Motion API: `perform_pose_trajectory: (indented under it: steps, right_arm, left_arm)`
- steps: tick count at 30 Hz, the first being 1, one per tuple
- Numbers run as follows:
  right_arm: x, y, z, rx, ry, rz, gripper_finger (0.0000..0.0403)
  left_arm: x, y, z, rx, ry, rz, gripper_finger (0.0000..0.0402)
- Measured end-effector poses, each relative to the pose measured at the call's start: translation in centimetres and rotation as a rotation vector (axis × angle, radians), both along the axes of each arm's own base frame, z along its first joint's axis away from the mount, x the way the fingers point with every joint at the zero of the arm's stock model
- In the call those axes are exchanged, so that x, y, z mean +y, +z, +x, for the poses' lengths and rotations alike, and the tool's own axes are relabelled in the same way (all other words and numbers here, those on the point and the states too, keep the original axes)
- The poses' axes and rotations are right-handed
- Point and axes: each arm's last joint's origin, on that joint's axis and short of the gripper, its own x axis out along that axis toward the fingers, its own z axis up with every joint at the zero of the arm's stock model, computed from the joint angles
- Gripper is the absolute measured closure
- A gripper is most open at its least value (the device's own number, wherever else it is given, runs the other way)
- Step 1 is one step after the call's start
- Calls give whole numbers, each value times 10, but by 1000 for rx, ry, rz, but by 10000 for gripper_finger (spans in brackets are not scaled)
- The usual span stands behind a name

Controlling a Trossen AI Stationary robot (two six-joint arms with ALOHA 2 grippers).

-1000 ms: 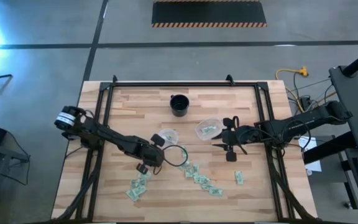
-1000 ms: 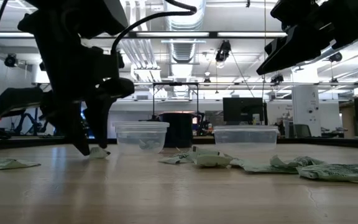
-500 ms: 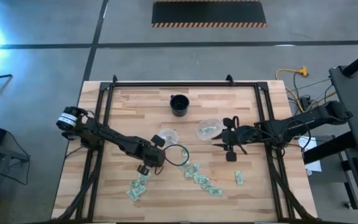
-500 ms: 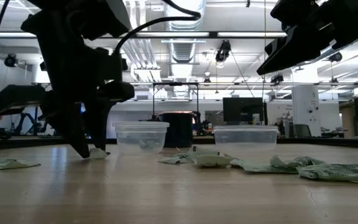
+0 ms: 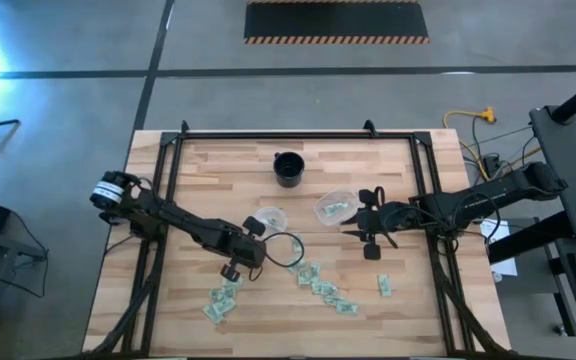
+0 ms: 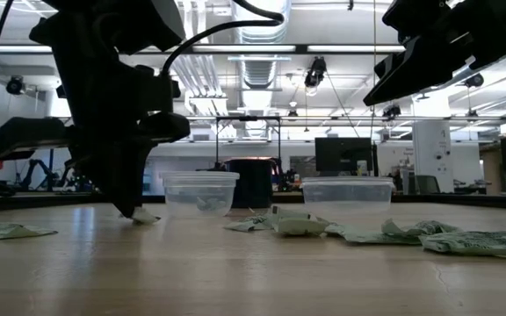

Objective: Pick and place Stevia / Truvia into bins
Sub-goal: Put the green stevia packet into the left transparent container

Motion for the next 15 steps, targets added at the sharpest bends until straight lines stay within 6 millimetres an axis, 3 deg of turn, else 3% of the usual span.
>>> perform_pose_trajectory:
  steps: [9,15]
  right_arm:
    - [0,0,0,0,2,-3,313]
    - [0,0,0,1,2,-3,313]
  left_arm:
    - [0,12,1,-37,25,-6,398]
    - [3,43,-1,-139,52,29,398]
